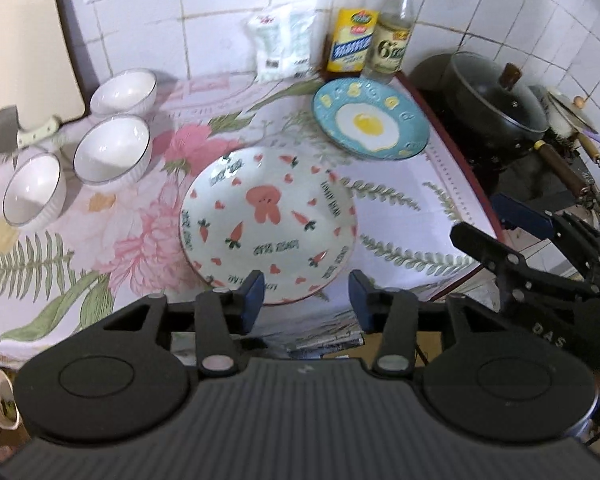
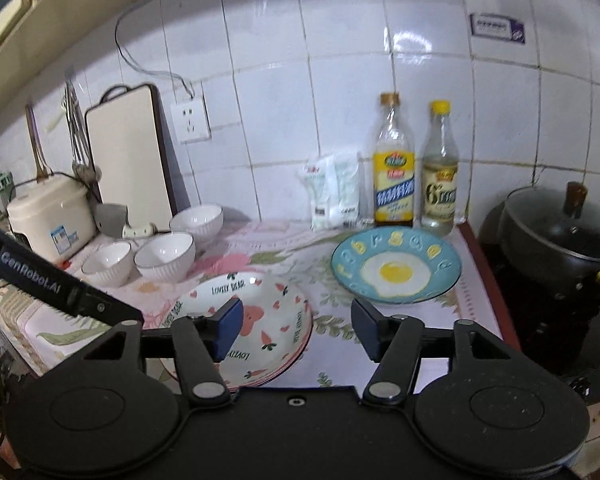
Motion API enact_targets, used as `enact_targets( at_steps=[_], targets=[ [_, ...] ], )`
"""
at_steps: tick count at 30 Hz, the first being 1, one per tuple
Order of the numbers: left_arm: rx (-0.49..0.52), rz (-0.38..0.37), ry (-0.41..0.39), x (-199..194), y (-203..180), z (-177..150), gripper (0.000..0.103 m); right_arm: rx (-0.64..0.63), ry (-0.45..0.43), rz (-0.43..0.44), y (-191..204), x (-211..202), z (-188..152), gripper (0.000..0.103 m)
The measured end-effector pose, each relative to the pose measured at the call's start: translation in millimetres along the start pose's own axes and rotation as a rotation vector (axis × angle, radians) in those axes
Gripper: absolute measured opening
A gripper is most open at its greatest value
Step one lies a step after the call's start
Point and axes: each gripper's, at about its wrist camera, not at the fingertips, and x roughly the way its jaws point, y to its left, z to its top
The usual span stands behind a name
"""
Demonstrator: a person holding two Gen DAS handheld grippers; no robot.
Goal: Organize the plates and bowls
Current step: 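Open both grippers and pull back from the plate stack, then move both grippers to the blue egg plate rim and close them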
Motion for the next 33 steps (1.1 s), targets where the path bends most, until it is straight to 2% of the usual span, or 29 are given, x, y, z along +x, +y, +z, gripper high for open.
enact_targets(
  at_steps=[8, 12, 16, 24, 25, 28, 31, 33],
  targets=[
    [0.038, -0.016, -0.028, -0.7, -24.9, 15.0, 0.058, -0.02, -0.066, -0.022, -22.4, -19.9, 2.6, 0.073],
    [0.043, -0.025, -0.023, 12.5, -32.7, 21.5, 0.063, 0.022, -0.098, -0.033, -36.3, -18.0, -3.4, 0.075],
    [0.053, -0.035, -0.052, 28.0, -36.1, 26.7, 0.066, 0.057, -0.137, -0.06, -47.2, -10.0, -14.4, 0.076],
    [0.012, -0.064, -0.145, 67.3, -19.3, 26.5, 0.066, 0.204, -0.133, -0.106, -79.8, 34.5, -36.3, 0.076],
    [0.003, -0.069, -0.156, 71.0, -16.6, 27.3, 0.067, 0.223, -0.141, -0.121, -83.9, 41.4, -38.7, 0.076],
    [-0.06, -0.111, -0.198, 82.6, -2.7, 29.5, 0.077, 0.356, -0.165, -0.138, -101.6, 60.1, -45.2, 0.076],
    [-0.072, -0.114, -0.224, 98.0, 4.8, 37.2, 0.078, 0.445, -0.205, -0.177, -115.3, 78.3, -51.3, 0.076],
    [-0.062, -0.116, -0.235, 110.4, 6.8, 45.2, 0.078, 0.461, -0.181, -0.191, -122.1, 94.8, -50.6, 0.076]
  ],
)
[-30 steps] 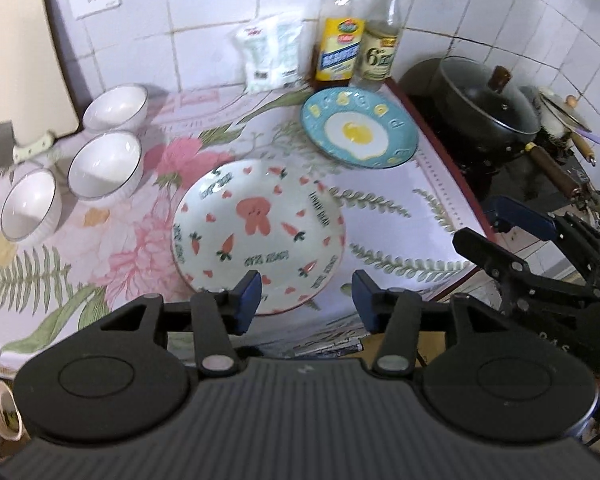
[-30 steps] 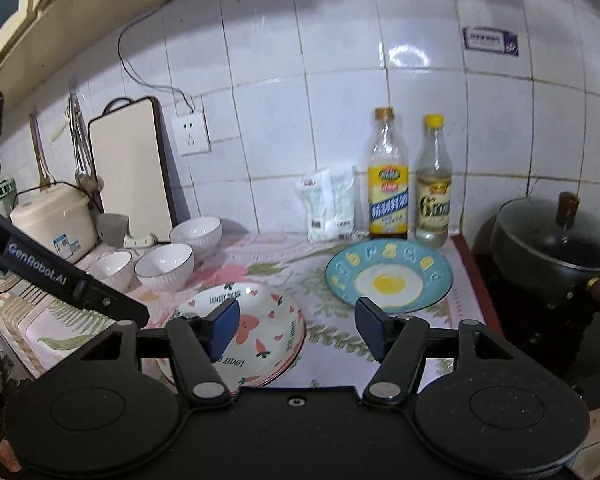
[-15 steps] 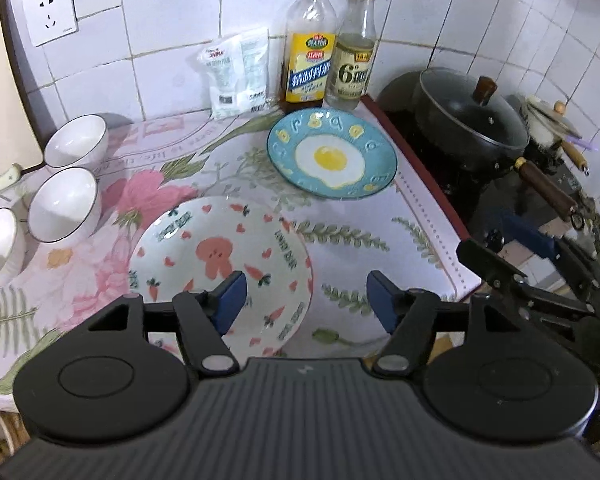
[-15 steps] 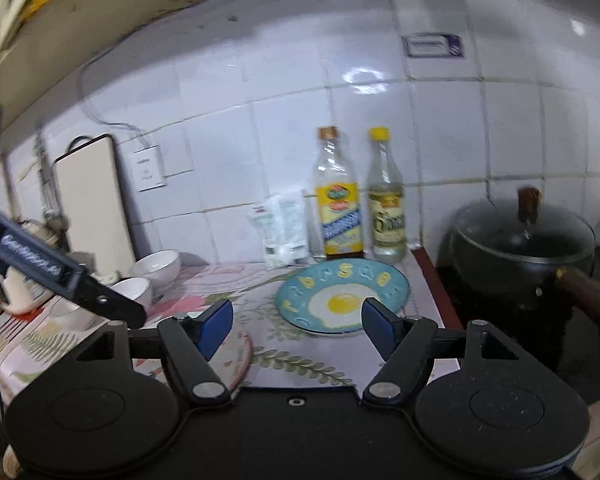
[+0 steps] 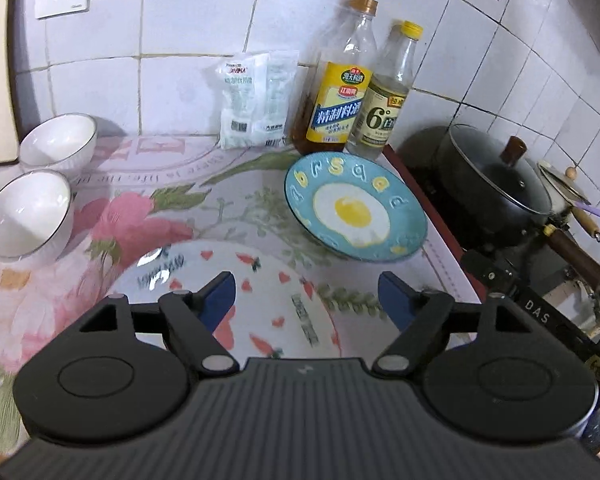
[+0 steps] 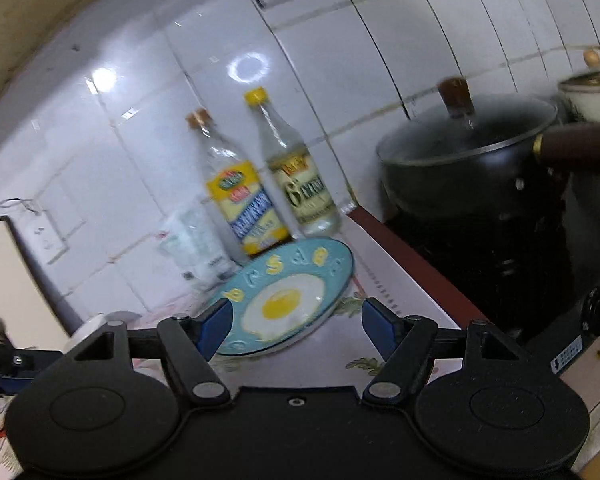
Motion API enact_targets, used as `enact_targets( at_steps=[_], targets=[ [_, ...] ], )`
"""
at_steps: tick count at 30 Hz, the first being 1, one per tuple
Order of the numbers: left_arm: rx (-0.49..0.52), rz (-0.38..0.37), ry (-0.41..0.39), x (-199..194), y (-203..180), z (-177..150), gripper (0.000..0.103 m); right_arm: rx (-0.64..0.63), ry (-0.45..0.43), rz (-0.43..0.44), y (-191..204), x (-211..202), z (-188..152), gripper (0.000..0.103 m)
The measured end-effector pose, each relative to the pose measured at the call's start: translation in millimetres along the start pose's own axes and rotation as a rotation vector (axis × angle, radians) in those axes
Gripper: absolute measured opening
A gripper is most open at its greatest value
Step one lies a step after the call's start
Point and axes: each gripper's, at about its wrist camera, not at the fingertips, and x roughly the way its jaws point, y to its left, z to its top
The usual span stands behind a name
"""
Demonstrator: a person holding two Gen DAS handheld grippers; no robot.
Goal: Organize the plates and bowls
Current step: 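Move both grippers to the blue egg plate rim and close them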
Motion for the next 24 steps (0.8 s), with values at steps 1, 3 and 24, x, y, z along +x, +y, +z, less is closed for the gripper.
enact_targets(
  at_steps=[1, 3, 24],
  targets=[
    [0.002, 0.0, -0.006, 7.5, 1.4, 3.2, 0.078, 0.001, 0.014, 0.005, -1.6, 7.0, 0.9, 0.076],
    [0.006, -0.006, -0.025, 23.6, 2.1, 9.5, 0.078, 0.008, 0.047, 0.013, -4.1, 22.7, 2.4, 0.076],
    [0.052, -0.004, 0.186, 168.1, -1.8, 60.1, 0.074, 0.096, 0.19, -0.01, -20.8, 129.6, 22.0, 0.076]
  ],
)
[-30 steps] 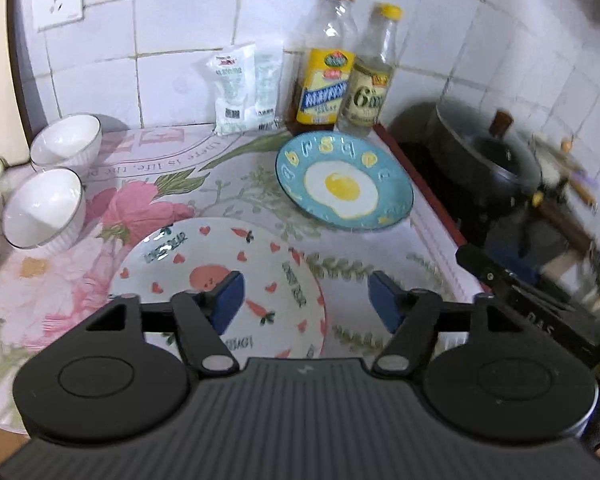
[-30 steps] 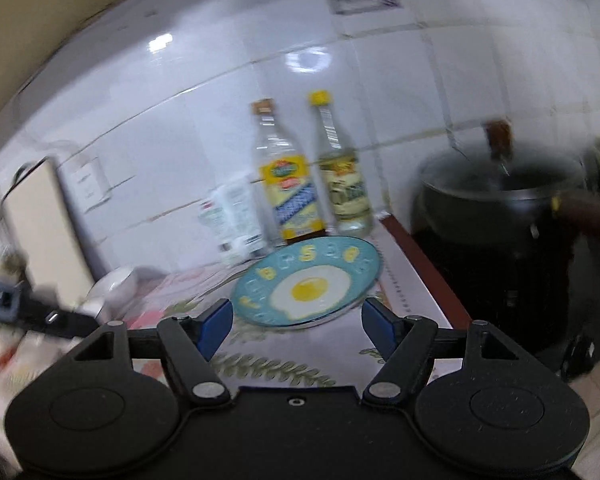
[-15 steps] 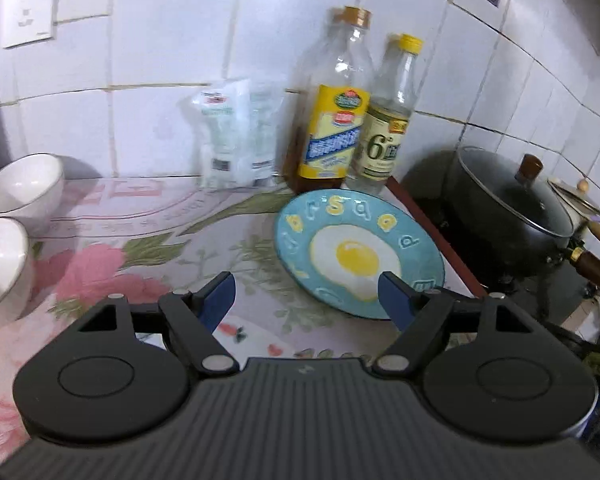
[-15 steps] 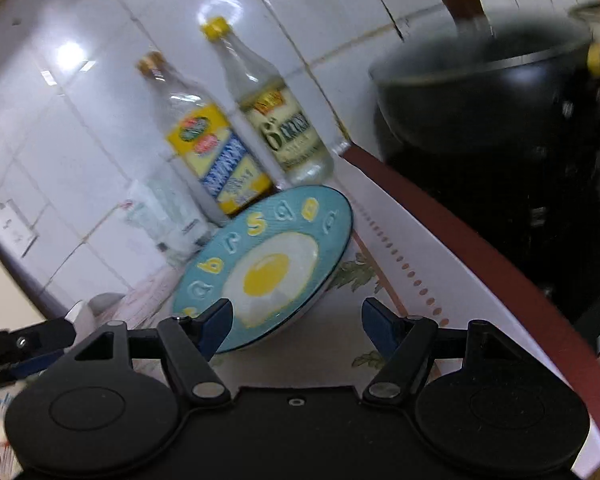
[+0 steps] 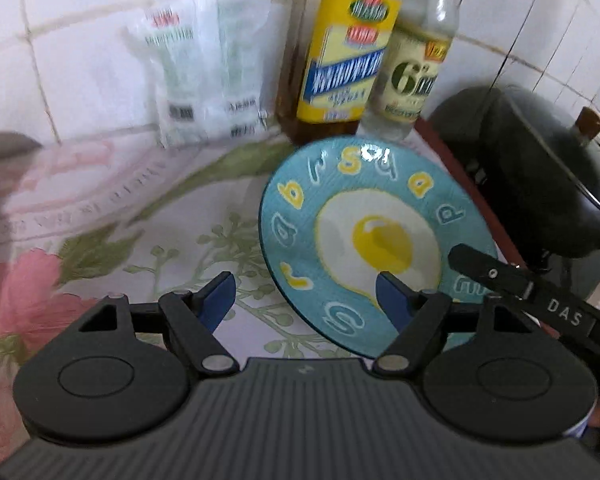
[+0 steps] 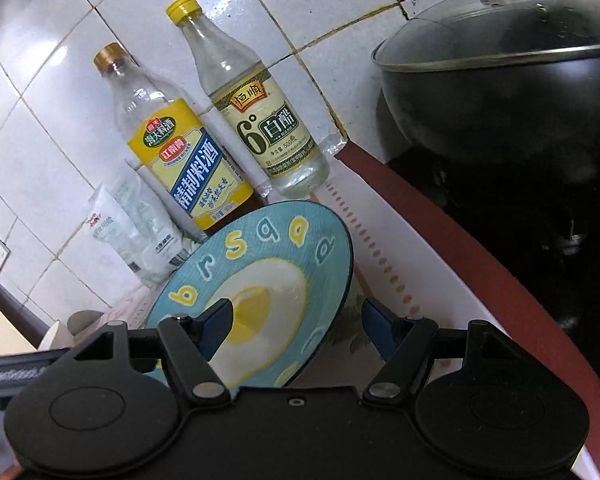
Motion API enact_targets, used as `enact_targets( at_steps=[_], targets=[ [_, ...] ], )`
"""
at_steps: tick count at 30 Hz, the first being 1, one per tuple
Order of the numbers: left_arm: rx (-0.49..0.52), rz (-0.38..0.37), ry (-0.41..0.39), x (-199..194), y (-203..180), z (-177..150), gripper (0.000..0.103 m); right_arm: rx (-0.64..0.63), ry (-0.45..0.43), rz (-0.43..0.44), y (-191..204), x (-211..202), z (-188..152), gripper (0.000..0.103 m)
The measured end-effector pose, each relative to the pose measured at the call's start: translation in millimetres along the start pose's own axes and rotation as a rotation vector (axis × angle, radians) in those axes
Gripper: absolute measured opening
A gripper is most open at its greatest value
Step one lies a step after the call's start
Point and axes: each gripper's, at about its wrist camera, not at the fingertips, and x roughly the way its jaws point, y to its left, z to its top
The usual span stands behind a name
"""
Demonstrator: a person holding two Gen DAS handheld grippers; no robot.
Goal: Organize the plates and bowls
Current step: 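Move both grippers to the blue egg plate rim and close them, then lift the blue egg plate with both grippers toward the plate stack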
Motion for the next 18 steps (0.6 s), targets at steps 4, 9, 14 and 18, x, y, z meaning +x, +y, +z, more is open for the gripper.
enact_targets(
  at_steps=[4, 9, 14, 18],
  targets=[
    [-0.076, -0.063, 0.081, 14.9, 16.6, 12.8, 0.055, -0.022, 0.006, -0.037, -0.8, 8.1, 6.7, 0.06],
    [-0.067, -0.061, 0.097, 23.8, 23.7, 13.0, 0.027, -0.054, 0.04, -0.029, 0.0, 16.6, 8.4, 0.044],
    [-0.102, -0.095, 0.084, 25.6, 24.6, 11.4, 0.018, 0.021, 0.019, 0.019, -11.8, 20.2, 5.6, 0.044],
    [-0.109, -0.083, 0.083, 26.7, 22.2, 12.2, 0.018, -0.023, 0.033, -0.026, -8.0, 24.4, 8.0, 0.021]
  ],
)
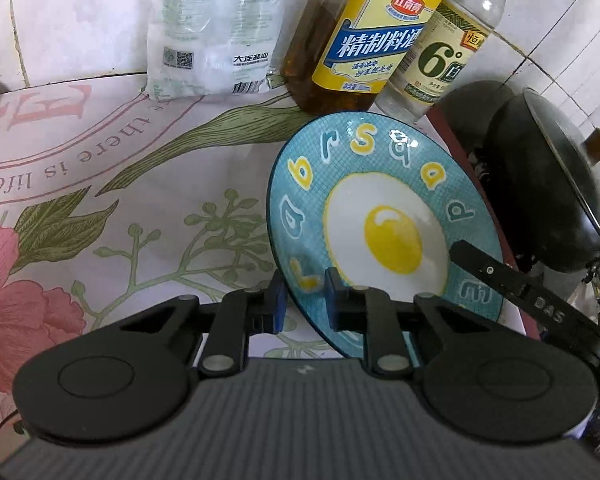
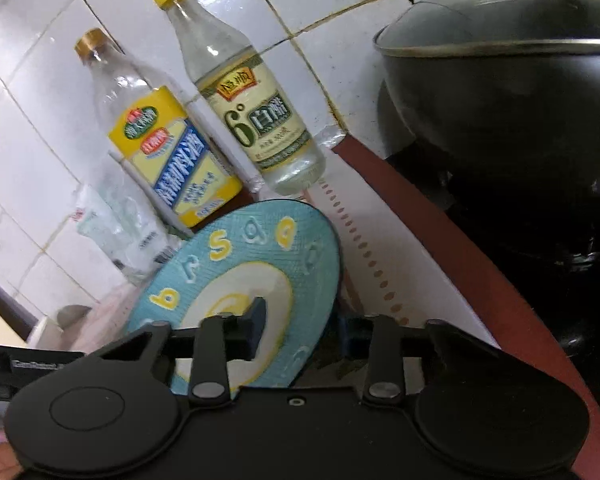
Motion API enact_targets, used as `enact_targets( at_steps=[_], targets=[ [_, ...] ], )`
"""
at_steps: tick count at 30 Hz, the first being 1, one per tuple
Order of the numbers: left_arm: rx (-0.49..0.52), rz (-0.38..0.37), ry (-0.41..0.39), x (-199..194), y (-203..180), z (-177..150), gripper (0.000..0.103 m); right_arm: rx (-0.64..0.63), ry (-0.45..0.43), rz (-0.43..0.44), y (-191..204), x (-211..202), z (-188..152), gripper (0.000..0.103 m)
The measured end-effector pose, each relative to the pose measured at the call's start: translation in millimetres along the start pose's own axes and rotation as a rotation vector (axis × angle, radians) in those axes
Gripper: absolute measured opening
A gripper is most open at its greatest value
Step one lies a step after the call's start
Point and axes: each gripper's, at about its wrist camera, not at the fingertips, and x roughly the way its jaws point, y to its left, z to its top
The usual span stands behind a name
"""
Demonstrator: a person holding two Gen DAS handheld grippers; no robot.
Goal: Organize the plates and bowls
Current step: 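Lift the blue egg plate with both grippers toward the plate stack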
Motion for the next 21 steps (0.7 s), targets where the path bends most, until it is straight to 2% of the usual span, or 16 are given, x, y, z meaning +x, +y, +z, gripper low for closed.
enact_targets(
  at_steps=[1, 7, 10, 12, 15, 21],
  targets=[
    [0.001, 0.002, -0.004, -0.2, -0.6, -1.2, 0.018, -0.004, -0.001, -0.019, -1.1, -0.1, -0.2, 0.02],
    [-0.007, 0.038, -0.002, -0.6, -4.0, 0.8, 0.018, 0.096, 0.093, 0.067, -21.9, 1.7, 13.2, 0.015],
    [-0.017, 0.036, -0.006, -4.1, 1.0, -0.8, 0.019, -0.012, 0.116, 0.042, -5.8, -6.1, 11.8, 0.018],
    [-0.024, 0.037, -0.01, -9.1, 4.0, -1.9, 0.019, -0.028, 0.13, 0.055, -1.0, -11.5, 10.1, 0.02],
    [0.023, 0.068, -0.042, -20.1, 0.7, -7.6, 0.02, -0.072, 0.142, 0.084, 7.3, -20.0, 5.5, 0.021],
    [0.001, 0.046, -0.04, -42.8, 10.0, -13.5, 0.02, -0.058, 0.138, 0.1, 21.6, -38.5, -2.4, 0.022]
  ],
)
